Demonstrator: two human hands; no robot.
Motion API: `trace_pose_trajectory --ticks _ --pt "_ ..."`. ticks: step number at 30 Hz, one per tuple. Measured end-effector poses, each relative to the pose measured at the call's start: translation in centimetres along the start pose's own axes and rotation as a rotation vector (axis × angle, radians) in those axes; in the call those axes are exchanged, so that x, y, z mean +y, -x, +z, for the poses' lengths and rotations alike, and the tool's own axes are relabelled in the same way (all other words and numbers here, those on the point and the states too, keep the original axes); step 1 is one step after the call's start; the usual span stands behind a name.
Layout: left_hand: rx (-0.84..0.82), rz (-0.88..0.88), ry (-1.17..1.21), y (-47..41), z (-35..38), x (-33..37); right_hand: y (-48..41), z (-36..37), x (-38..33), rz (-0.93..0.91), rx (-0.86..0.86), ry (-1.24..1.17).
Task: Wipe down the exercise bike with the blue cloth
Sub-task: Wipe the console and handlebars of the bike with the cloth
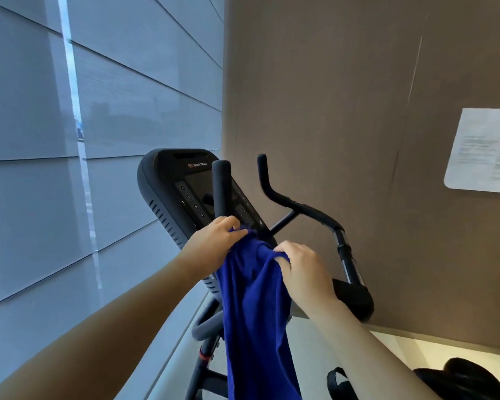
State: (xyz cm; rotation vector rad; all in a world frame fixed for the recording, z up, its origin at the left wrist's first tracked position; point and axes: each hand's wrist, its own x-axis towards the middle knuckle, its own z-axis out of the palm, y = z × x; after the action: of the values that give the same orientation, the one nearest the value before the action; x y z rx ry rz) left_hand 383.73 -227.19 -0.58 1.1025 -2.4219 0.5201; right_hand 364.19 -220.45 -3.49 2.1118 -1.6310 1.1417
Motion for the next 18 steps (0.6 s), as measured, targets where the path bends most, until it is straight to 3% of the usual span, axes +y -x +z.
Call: trace_pose_trajectory --ticks 4,10,18 --pt "0.138 -0.008 0.049 1.3 -1.5 0.9 0.5 -1.5 0.0 -0.029 0.131 0.049" --pt "0.183 0.016 0.005 4.1 -4.3 2.4 2.5 -3.1 -0.9 0.041 0.149 -0.017" --pt "0.276 0.052 0.000 8.2 -8.3 1.8 5.5 -5.4 -5.5 0.151 0.319 -0.067"
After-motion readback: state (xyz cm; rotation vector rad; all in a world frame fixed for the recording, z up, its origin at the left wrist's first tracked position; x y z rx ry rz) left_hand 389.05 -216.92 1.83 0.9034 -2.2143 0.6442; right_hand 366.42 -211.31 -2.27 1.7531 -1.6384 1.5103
